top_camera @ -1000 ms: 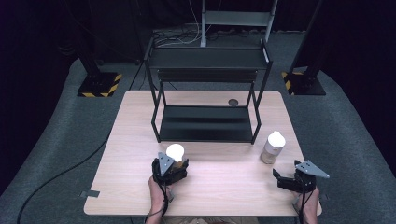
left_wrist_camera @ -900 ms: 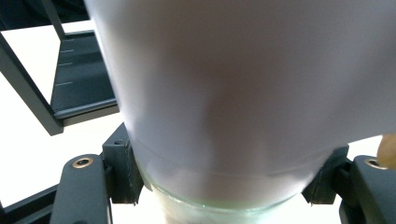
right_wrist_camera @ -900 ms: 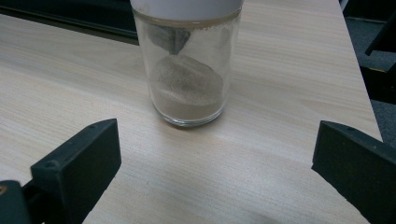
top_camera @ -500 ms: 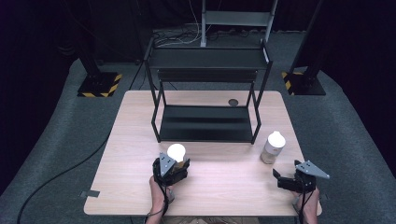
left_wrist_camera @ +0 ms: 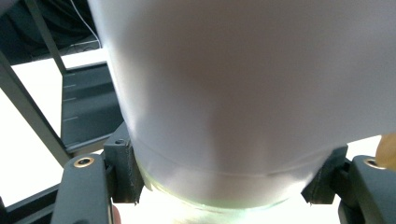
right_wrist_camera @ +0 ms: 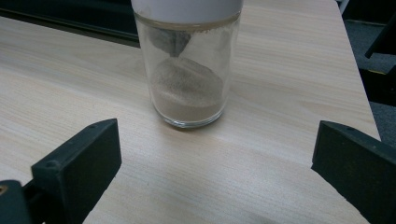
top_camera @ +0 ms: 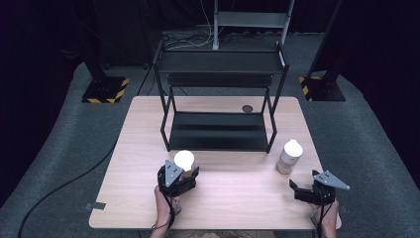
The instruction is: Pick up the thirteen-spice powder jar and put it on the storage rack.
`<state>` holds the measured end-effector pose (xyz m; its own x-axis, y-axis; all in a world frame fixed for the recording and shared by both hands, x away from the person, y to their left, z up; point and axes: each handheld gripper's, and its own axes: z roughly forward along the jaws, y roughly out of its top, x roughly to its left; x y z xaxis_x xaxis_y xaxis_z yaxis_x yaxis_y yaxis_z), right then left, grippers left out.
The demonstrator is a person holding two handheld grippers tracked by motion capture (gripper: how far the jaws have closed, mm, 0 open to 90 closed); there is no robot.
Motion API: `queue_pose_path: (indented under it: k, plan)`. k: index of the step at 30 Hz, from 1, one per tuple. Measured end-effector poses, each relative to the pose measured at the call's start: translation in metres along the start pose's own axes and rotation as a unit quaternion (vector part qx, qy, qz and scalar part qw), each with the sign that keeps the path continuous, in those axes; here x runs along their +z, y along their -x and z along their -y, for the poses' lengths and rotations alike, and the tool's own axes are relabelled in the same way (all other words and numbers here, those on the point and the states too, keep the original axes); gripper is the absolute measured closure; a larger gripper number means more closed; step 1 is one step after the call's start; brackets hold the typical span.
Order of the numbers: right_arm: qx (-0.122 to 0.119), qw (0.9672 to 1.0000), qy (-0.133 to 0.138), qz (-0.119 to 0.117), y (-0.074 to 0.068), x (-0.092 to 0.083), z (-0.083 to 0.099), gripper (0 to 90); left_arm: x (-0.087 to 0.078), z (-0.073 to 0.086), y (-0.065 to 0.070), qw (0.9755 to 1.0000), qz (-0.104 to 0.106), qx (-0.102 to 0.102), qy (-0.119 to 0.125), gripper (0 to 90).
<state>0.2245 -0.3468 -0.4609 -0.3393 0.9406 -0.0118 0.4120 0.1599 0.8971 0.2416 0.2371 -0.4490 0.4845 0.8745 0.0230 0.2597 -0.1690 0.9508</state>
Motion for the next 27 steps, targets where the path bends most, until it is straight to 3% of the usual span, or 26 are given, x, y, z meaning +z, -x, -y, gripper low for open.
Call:
queue_pose_path:
  k: [27]
  plan:
    - [0.0,1.0,0.001,-0.001,0.001,0.0,0.0,0.1,0.001,-0.02,-0.024,1.0,-0.006,0.004,-0.003,30.8]
